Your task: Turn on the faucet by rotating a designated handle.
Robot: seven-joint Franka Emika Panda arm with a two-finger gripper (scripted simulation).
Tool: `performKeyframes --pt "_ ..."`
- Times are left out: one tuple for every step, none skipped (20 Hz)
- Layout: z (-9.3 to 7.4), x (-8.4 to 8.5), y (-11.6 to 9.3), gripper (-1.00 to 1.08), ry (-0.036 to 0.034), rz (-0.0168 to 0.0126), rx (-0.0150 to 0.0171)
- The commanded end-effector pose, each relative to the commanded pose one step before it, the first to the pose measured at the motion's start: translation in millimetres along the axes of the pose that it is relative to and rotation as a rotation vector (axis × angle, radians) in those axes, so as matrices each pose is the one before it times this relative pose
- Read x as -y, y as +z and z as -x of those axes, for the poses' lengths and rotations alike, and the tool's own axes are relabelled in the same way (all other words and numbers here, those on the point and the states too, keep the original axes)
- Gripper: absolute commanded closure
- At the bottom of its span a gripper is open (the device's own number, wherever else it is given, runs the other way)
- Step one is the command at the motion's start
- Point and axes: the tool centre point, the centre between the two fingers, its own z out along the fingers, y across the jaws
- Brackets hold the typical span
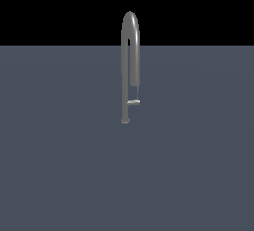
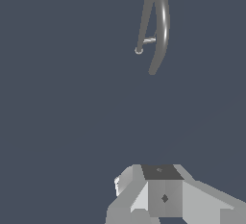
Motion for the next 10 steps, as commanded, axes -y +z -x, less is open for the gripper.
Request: performKeyframes --pt "0.00 -0.01 0.00 1.08 0.00000 0.00000 0.00000" --pt "0.03 0.22 -0.08 1.08 0.00000 0.00000 0.00000" --pt "-0.55 -0.19 0.12 1.08 0.00113 -0.00101 0.00123" --pt "-0.67 0.01 0.06 1.08 0.00144 -0.00129 0.00157" --pt "-0.93 0.03 0.08 1.08 0.00200 -0.00179 0.00217" --pt "-1.20 0.02 0.11 1.08 0.00259 -0.00232 0.00282" --pt "-1.49 0.01 0.14 1.08 0.00320 -0.00287 0.00348" --pt "-1.74 0.03 0.16 1.08 0.00375 -0.00336 0.00408" --pt "-2.01 0.04 0.18 1.08 0.00432 -0.00388 0.00470" --pt "-2.29 0.04 0.21 1.08 0.00492 -0.00442 0.00536"
